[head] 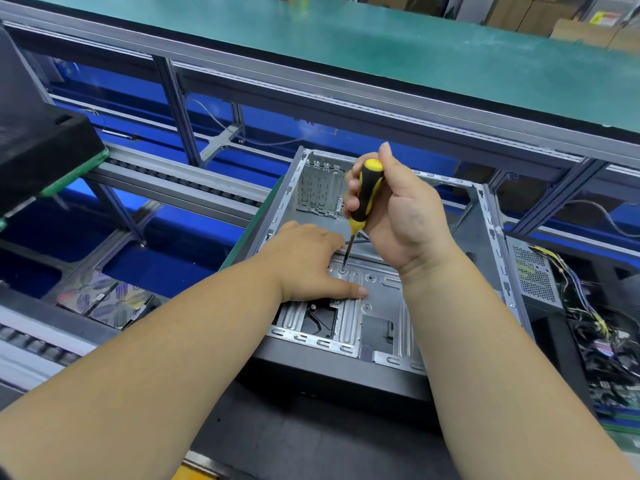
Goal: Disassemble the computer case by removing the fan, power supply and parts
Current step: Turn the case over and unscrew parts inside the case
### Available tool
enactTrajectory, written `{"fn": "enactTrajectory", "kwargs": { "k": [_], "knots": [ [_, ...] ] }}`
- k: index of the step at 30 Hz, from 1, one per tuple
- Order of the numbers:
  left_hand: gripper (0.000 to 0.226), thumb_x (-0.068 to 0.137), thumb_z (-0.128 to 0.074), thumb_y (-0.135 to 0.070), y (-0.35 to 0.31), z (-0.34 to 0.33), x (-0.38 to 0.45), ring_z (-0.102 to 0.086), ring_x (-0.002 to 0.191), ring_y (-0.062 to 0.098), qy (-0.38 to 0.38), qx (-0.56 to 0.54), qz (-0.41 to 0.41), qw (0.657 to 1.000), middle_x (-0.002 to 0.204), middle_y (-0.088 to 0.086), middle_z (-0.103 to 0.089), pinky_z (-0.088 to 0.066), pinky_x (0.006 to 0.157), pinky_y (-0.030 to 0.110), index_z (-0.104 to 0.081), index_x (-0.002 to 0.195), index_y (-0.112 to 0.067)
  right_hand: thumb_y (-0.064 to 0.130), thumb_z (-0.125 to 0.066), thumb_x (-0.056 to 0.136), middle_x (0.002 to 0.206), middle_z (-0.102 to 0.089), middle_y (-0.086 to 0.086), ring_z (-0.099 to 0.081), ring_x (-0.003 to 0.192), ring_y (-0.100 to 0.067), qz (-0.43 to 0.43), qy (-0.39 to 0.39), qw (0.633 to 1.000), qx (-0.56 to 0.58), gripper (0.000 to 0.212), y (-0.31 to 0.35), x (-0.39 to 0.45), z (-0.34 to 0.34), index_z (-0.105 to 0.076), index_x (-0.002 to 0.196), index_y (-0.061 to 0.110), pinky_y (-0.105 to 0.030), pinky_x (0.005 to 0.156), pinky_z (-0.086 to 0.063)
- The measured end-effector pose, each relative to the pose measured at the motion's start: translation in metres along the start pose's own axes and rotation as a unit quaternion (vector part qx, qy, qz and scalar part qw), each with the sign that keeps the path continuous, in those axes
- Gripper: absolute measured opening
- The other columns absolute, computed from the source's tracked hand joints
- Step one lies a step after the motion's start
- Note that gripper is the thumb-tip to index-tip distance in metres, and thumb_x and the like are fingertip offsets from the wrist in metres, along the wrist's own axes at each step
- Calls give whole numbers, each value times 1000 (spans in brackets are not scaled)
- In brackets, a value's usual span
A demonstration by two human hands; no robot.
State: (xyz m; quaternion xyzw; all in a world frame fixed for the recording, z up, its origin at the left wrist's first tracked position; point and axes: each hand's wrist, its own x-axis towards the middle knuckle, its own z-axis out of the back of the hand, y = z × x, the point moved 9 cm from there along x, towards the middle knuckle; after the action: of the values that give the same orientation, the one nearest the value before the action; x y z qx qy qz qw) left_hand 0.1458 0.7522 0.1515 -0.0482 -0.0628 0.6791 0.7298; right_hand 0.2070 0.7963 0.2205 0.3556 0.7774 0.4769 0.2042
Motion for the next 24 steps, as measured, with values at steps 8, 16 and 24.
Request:
{"fn": "enactTrajectory", "kwargs": {
  "k": [8, 16, 24],
  "knots": [
    [66, 67, -35, -93, -2, 2, -1, -42, 71, 11, -14, 0, -4, 1000, 75, -11, -50, -34, 75, 36, -43, 77, -28, 50, -24, 101, 44, -28, 3, -14, 44, -13, 20, 98, 995, 16, 57, -3, -3, -21, -47, 71, 8, -30, 48, -12],
    [67, 66, -37, -93, -2, 4, -1, -41, 68, 7, -18, -3, -2, 1000, 72, -10, -48, -33, 74, 36, -42, 72, -26, 33, -50, 96, 68, -54, -1, -47, 61, -17, 38, 59, 996, -58, 23, 0, -2, -8, -49, 81, 15, -28, 63, -41],
    [73, 64, -34, -94, -2, 2, 0, -49, 82, 13, -11, 0, -6, 1000, 84, -11, -57, -38, 82, 37, -53, 87, -28, 33, -50, 101, 65, -55, -4, -49, 59, -17, -25, -11, 999, 25, 39, -1, 1, 6, -62, 75, 6, -29, 63, -45]
  ]
}}
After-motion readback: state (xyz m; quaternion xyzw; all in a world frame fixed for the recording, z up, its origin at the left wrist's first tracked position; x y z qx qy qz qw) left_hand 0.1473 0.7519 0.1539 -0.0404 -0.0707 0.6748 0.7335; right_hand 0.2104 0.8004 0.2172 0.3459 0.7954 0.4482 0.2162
